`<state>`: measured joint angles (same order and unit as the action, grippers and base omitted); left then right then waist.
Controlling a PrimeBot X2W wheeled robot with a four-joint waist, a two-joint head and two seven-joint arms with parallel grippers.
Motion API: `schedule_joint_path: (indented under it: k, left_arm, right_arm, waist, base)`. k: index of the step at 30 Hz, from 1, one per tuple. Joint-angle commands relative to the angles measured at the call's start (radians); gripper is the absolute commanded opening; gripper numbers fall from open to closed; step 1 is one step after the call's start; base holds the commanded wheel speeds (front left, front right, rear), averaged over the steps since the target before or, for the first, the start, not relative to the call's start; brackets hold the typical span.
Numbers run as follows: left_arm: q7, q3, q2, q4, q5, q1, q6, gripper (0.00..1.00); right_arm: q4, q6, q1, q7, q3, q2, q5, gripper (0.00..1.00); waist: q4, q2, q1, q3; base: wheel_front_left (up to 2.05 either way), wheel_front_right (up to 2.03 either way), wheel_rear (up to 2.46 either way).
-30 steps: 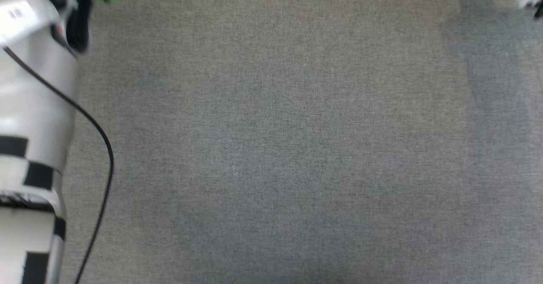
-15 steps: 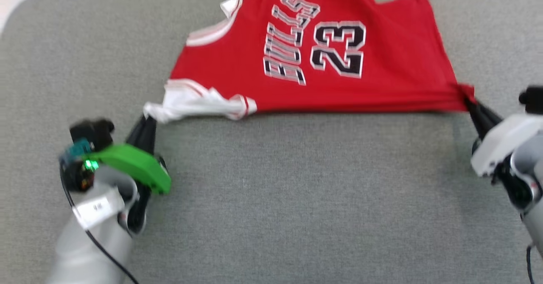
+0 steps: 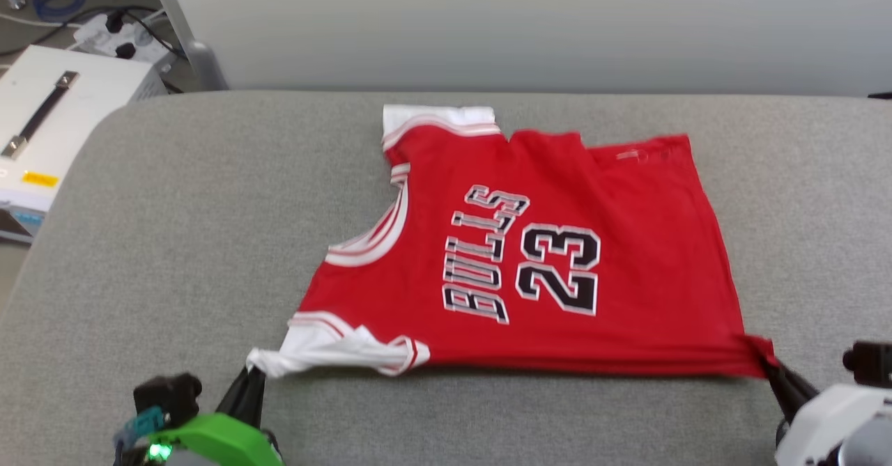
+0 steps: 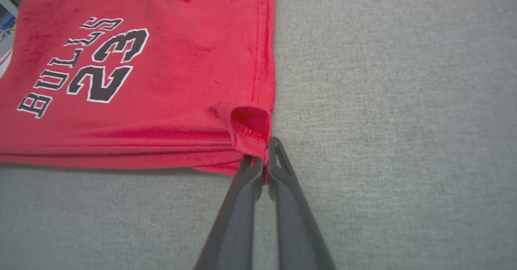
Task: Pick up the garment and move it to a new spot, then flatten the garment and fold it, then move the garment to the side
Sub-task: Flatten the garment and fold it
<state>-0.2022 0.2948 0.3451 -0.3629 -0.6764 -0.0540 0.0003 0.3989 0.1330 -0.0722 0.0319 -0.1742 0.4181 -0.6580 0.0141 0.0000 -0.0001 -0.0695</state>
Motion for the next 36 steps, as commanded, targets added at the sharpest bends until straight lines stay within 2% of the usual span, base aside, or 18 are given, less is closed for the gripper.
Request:
schedule_joint_path:
  k: [1, 10, 14, 17, 22, 26, 36]
  left_arm:
    - [0.010, -0.015, 0.028, 0.037, -0.009, 0.054, 0.032, 0.00]
    - [0.113, -0.034, 0.073, 0.298, -0.034, 0.277, 0.150, 0.00]
    - [0.150, -0.041, 0.094, 0.389, -0.035, 0.316, 0.185, 0.00]
    - [0.173, -0.037, 0.104, 0.441, -0.030, 0.295, 0.190, 0.00]
    - [0.200, -0.009, 0.108, 0.465, -0.002, 0.179, 0.173, 0.00]
    - [0.216, 0.021, 0.094, 0.430, 0.016, 0.054, 0.143, 0.00]
    - [0.212, 0.092, 0.020, 0.163, 0.023, -0.185, 0.044, 0.00]
  right_arm:
    - [-0.030, -0.002, 0.059, 0.021, 0.045, -0.006, 0.022, 0.00]
    - [-0.287, -0.002, 0.333, 0.194, 0.262, -0.138, 0.163, 0.00]
    - [-0.388, -0.002, 0.382, 0.262, 0.307, -0.182, 0.206, 0.00]
    - [-0.445, -0.002, 0.373, 0.296, 0.326, -0.198, 0.232, 0.00]
    - [-0.496, -0.002, 0.290, 0.342, 0.321, -0.191, 0.263, 0.00]
    - [-0.484, -0.002, 0.196, 0.374, 0.299, -0.170, 0.276, 0.00]
    - [-0.325, -0.002, -0.004, 0.377, 0.186, -0.105, 0.268, 0.00]
  waist:
    - [0.003, 0.0000, 0.0001, 0.053]
    - [-0.001, 0.0000, 0.0001, 0.086]
    - [-0.002, 0.0000, 0.0001, 0.081]
    - [-0.005, 0.0000, 0.0001, 0.067]
    - [-0.003, 0.0000, 0.0001, 0.019]
    - [-0.002, 0.0000, 0.0001, -0.036]
    - [-0.003, 0.0000, 0.0001, -0.152]
  base:
    - [0.00, 0.00, 0.00]
    - [0.00, 0.00, 0.00]
    - [0.00, 0.00, 0.00]
    - [0.00, 0.00, 0.00]
    - [0.00, 0.00, 0.00]
    - [0.00, 0.00, 0.00]
    - [0.00, 0.00, 0.00]
